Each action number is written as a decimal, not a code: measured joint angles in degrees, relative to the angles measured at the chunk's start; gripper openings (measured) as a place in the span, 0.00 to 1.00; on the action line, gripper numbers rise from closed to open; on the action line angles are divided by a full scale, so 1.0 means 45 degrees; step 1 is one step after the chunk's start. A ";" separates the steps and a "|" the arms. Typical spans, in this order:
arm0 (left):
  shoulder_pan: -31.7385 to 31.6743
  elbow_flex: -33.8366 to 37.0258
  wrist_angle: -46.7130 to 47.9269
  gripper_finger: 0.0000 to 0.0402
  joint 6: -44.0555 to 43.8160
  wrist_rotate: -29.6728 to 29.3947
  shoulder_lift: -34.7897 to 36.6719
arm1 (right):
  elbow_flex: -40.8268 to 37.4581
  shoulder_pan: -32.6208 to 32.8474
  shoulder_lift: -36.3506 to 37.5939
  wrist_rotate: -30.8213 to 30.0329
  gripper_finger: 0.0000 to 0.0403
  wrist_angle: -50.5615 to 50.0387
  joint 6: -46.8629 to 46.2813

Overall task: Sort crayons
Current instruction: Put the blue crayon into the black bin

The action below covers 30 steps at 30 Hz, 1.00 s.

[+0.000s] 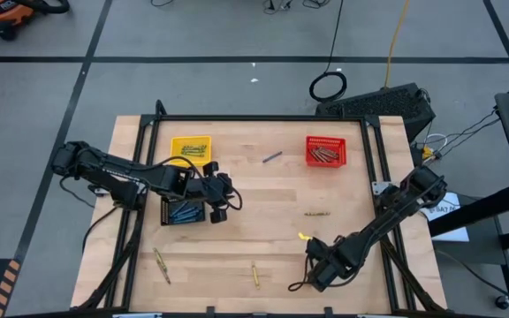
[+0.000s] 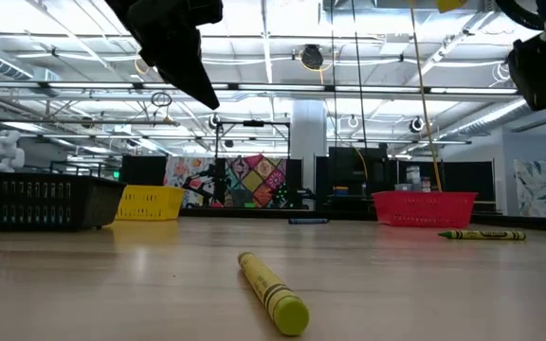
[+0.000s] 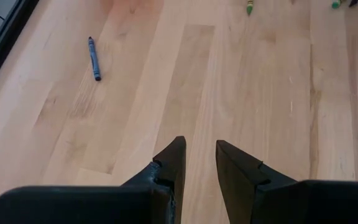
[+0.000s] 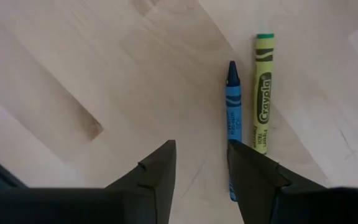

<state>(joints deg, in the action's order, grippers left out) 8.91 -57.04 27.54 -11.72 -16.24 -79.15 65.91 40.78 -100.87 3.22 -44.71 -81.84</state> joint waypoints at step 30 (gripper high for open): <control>0.0000 0.0000 -0.0012 0.22 -0.0002 -0.0003 0.0000 | 0.0000 0.0189 -0.0075 -0.0708 0.32 -0.0306 -0.0325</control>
<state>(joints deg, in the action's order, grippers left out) 8.91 -57.04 27.49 -11.73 -16.25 -79.15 65.91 41.63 -101.21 0.03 -46.09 -83.31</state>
